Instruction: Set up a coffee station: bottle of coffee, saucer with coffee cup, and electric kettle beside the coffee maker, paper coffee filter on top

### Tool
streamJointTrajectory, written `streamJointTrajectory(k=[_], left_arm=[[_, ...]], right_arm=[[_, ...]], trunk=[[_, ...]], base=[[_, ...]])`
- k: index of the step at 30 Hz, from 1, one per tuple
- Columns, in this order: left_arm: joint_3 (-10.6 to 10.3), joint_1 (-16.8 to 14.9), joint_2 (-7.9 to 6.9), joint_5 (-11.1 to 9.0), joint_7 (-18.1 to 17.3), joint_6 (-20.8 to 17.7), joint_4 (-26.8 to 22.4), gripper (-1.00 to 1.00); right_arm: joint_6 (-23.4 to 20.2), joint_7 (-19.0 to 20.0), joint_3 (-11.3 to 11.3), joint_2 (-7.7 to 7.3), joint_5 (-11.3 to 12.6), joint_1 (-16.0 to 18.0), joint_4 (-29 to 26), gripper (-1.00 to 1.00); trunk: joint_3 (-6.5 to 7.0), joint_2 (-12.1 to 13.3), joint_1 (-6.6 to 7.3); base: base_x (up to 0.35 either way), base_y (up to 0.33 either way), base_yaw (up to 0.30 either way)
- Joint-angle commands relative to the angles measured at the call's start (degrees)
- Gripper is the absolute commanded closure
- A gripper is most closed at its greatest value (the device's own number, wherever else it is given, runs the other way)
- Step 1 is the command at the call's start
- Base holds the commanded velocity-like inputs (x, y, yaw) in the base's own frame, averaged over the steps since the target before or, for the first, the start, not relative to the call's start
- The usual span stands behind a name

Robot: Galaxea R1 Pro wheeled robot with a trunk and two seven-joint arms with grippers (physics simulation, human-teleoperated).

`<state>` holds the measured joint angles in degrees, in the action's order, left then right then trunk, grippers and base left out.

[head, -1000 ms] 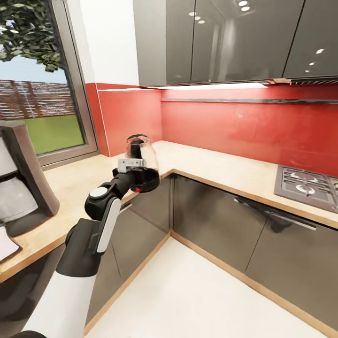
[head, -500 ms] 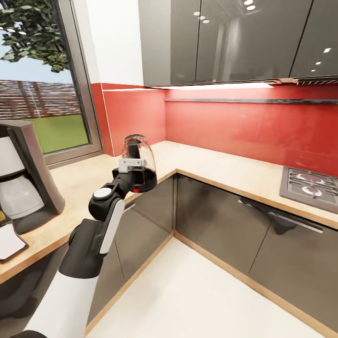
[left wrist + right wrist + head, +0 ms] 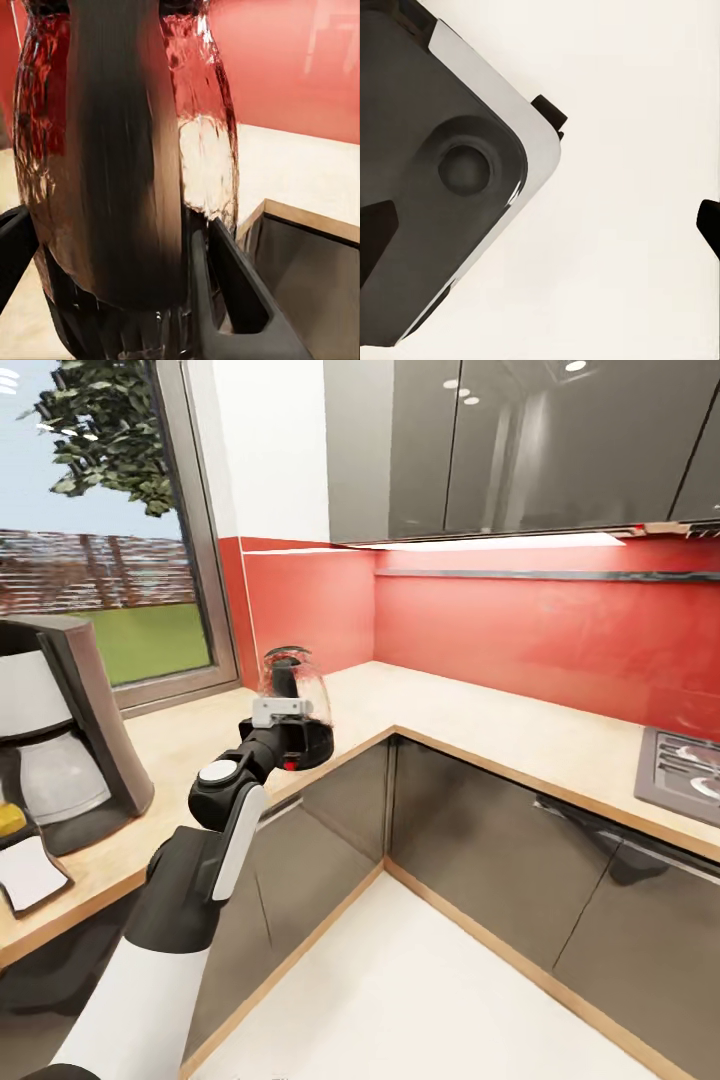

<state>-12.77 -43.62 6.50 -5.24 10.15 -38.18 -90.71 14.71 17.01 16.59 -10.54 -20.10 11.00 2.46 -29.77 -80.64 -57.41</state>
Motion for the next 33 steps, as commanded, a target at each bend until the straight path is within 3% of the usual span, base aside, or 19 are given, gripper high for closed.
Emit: streamJointTrajectory(k=[1, 9, 18, 33], left_arm=[[-0.1, -0.1, 0.01, -0.4, 0.5, -0.2, -0.1, 1.00], [0.0, -0.1, 0.01, -0.4, 0.6, -0.2, 0.0, 1.00], [-0.1, -0.1, 0.01, -0.4, 0.6, -0.2, 0.0, 1.00], [0.1, -0.1, 0.01, -0.4, 0.6, -0.2, 0.0, 1.00]], right_arm=[[0.4, 0.0, 0.3, 0.00, 0.1, 0.1, 0.2, -1.00], [0.5, 0.0, 0.3, 0.00, 0.1, 0.1, 0.2, -1.00], [0.4, 0.0, 0.3, 0.00, 0.1, 0.1, 0.2, -1.00], [0.5, 0.0, 0.3, 0.00, 0.1, 0.1, 0.2, -1.00]], trunk=[[-0.06, 0.0, 0.00], [-0.06, 0.0, 0.00], [-0.06, 0.0, 0.00], [-0.06, 0.0, 0.00]], base=[[0.006, -0.004, 0.267], [0.036, -0.028, 0.253], [0.220, -0.187, 0.069], [0.042, -0.036, 0.256]])
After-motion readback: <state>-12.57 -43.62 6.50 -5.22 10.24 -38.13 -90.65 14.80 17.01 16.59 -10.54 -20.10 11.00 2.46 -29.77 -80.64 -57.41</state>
